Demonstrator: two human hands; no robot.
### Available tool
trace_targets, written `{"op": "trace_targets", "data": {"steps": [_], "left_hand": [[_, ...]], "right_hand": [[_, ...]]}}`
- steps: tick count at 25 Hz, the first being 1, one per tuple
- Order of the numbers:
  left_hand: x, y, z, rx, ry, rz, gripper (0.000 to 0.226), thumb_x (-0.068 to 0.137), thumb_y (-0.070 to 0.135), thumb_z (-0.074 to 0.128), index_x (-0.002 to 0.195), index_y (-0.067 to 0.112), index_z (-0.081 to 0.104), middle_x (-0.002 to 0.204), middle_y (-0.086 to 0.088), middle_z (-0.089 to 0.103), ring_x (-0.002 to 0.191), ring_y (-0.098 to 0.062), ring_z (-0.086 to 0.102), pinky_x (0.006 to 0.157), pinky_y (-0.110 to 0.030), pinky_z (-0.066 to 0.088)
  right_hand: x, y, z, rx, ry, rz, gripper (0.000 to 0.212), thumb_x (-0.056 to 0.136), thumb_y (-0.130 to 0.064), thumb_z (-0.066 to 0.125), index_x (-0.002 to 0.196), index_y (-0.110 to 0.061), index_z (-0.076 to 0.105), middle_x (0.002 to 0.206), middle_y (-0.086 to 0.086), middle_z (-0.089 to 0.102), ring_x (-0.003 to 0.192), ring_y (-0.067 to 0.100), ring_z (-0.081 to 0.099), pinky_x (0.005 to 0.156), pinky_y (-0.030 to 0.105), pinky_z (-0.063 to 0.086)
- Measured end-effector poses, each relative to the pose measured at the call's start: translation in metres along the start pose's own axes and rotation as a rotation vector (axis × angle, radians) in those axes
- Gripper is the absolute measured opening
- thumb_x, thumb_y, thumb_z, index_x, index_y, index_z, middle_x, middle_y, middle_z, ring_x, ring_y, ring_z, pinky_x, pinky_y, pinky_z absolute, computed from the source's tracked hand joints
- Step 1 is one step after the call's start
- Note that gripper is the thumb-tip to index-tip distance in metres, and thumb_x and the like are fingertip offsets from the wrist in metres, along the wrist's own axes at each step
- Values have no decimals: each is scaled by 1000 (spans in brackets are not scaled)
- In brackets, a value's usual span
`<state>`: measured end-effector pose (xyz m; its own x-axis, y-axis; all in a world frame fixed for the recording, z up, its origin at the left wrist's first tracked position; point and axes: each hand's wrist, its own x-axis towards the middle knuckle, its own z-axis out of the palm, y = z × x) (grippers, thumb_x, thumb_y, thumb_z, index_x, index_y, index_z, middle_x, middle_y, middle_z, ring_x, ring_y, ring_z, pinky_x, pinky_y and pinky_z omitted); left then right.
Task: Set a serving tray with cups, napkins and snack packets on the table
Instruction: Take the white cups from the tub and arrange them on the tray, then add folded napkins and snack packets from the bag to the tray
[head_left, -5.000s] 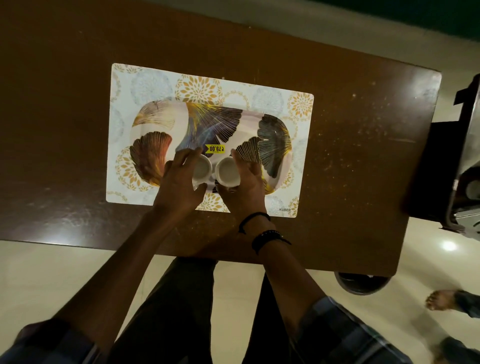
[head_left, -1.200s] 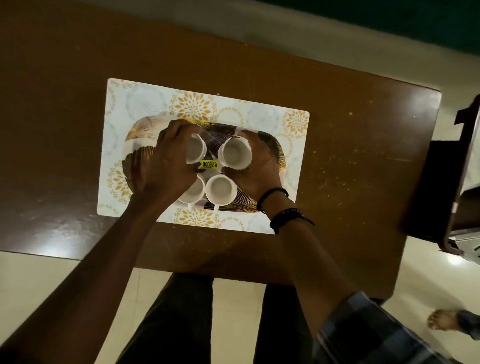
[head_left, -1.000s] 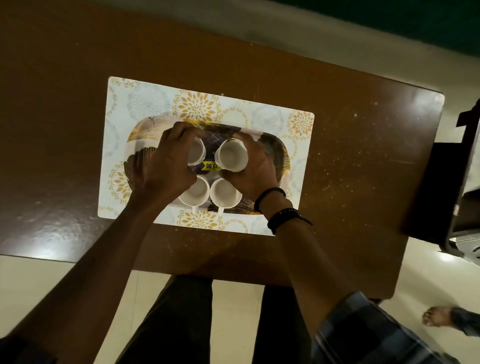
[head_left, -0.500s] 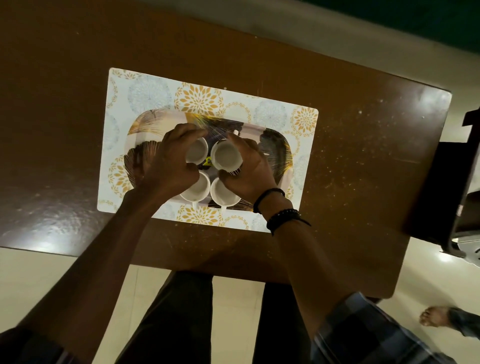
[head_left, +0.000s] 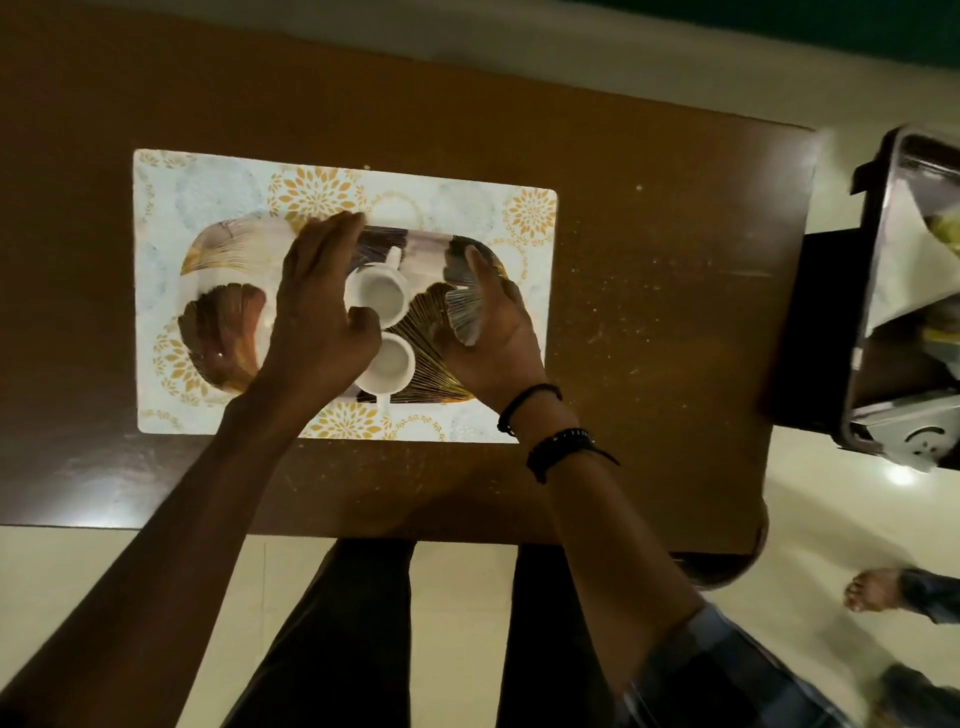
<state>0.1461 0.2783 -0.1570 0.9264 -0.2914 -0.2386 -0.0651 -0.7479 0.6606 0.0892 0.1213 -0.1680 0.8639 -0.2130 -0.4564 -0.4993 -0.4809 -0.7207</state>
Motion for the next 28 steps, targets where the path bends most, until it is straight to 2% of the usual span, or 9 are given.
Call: {"op": "trace_targets", "data": {"steps": [4, 6, 9, 13, 15, 17, 20, 23, 28], "left_hand": [[-2, 49, 32, -34, 29, 40, 73, 79, 5, 57, 146, 7, 28, 152, -15, 31, 145, -30, 19, 117, -36, 19], [-4, 78, 51, -65, 35, 63, 77, 79, 10, 58, 148, 8, 24, 154, -15, 27, 145, -29, 18, 117, -36, 19], [-10, 127, 92, -93, 29, 99, 82, 81, 19, 60, 149, 7, 16, 154, -15, 28, 142, -30, 25, 117, -40, 20], [-15, 189, 154, -138, -71, 100, 85, 85, 29, 62, 151, 14, 10, 154, -12, 28, 139, -28, 30, 109, -40, 33], [-19, 219, 192, -184, -153, 82, 87, 86, 33, 62, 151, 18, 7, 154, -9, 28, 137, -21, 32, 102, -35, 37], [-24, 246, 235, -256, -246, 43, 87, 88, 27, 63, 152, 18, 4, 154, -8, 27, 132, -14, 33, 96, -30, 37], [-29, 280, 303, -360, -428, -101, 84, 90, 23, 61, 151, 18, 4, 155, -8, 27, 135, -20, 34, 98, -33, 39], [-28, 302, 358, -372, -600, -207, 76, 91, 25, 60, 150, 13, 14, 154, -11, 30, 139, -25, 35, 109, -43, 37], [-22, 314, 399, -424, -632, -255, 47, 91, 15, 60, 133, 16, 40, 129, -9, 59, 115, -27, 58, 93, -44, 51]], "right_hand": [[-25, 31, -54, 80, 155, 59, 82, 85, -20, 68, 151, -17, 21, 150, 9, 35, 134, 26, 40, 103, 47, 46], [-37, 51, -83, 144, 258, 88, 81, 85, -20, 69, 151, -18, 20, 150, 6, 32, 131, 5, 40, 103, 36, 47], [-54, 92, -134, 277, 407, 179, 83, 84, -19, 71, 150, -21, 21, 144, -2, 29, 104, -30, 38, 89, 10, 42], [-79, 156, -206, 362, 643, 319, 80, 84, -20, 71, 148, -23, 24, 148, 7, 30, 122, 6, 47, 91, 18, 48], [-92, 198, -248, 344, 781, 398, 75, 84, -20, 71, 146, -21, 28, 148, 9, 33, 122, 6, 49, 90, 17, 51], [-102, 242, -291, 300, 897, 477, 70, 84, -17, 71, 143, -13, 33, 146, 14, 38, 128, 21, 47, 102, 34, 47], [-108, 310, -350, 228, 1024, 590, 64, 85, -10, 67, 141, -1, 36, 143, 18, 42, 133, 28, 43, 112, 37, 36], [-111, 367, -391, 104, 987, 766, 64, 87, -17, 63, 143, -3, 35, 144, 15, 42, 134, 26, 40, 115, 36, 32], [-100, 423, -423, 171, 834, 879, 51, 91, -26, 56, 138, -9, 45, 134, 15, 54, 123, 30, 50, 108, 41, 39]]}}
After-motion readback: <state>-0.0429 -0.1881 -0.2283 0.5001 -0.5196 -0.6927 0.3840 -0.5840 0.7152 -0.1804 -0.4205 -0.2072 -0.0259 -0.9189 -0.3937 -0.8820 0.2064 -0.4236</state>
